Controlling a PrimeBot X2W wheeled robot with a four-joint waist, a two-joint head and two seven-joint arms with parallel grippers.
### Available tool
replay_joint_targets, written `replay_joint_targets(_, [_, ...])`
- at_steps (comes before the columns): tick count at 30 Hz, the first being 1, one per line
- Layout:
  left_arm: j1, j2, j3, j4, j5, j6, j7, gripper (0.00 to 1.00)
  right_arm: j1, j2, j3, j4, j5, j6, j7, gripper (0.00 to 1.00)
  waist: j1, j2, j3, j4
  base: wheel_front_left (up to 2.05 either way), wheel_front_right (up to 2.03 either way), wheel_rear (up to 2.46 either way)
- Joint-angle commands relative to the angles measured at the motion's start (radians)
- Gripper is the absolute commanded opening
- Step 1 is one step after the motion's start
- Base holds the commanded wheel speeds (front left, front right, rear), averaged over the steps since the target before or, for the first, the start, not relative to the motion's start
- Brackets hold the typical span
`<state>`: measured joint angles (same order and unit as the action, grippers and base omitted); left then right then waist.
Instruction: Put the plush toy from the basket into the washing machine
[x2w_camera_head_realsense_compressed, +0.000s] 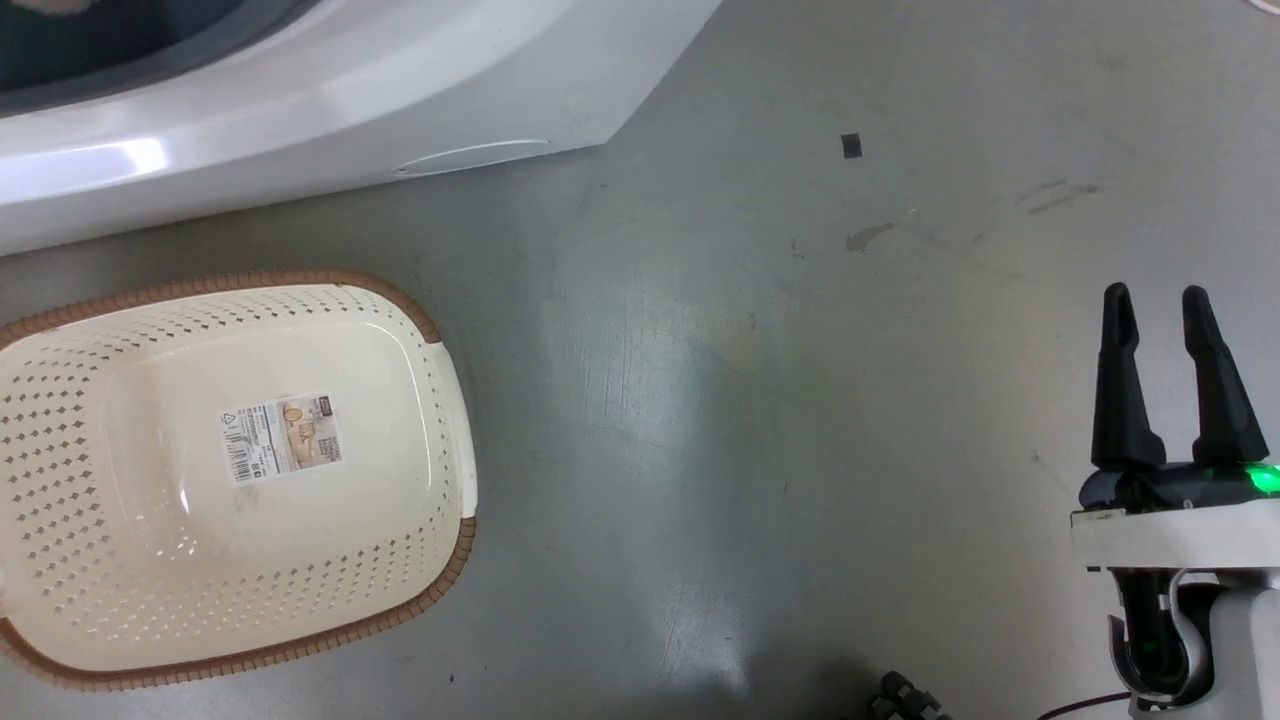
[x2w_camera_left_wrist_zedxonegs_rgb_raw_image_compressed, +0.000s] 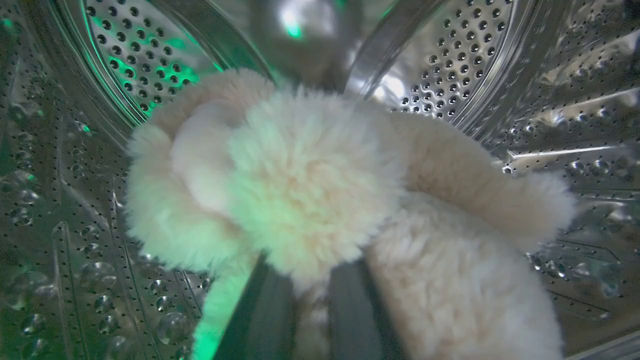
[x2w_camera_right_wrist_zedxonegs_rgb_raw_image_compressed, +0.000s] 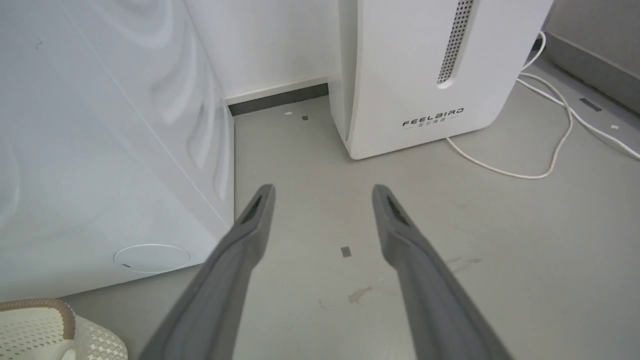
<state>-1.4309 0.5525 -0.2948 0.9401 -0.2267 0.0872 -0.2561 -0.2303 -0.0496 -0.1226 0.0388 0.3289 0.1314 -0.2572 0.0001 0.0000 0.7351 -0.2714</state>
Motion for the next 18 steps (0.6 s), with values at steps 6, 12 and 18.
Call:
replay_joint_targets(6, [0.013, -0.005, 0.004, -0.001, 0.008, 0.003, -0.006, 1.0, -0.019, -0.001, 0.011, 0.001, 0.005, -0.001, -0.005, 1.0, -0.0001, 0.0, -0.012, 0.005, 0.0, 0.0, 0.0])
replay_joint_targets(12, [0.065, -0.022, 0.015, -0.003, -0.002, 0.0, -0.006, 1.0, -0.009, -0.001, 0.012, 0.005, -0.007, -0.001, -0.005, 1.0, -0.0001, 0.0, -0.047, 0.022, 0.0, 0.0, 0.0])
replay_joint_targets(18, [0.13, -0.043, 0.029, -0.02, -0.014, -0.004, -0.006, 1.0, -0.001, -0.001, 0.017, 0.01, -0.019, -0.001, -0.005, 1.0, -0.0001, 0.0, -0.095, 0.043, 0.0, 0.0, 0.0])
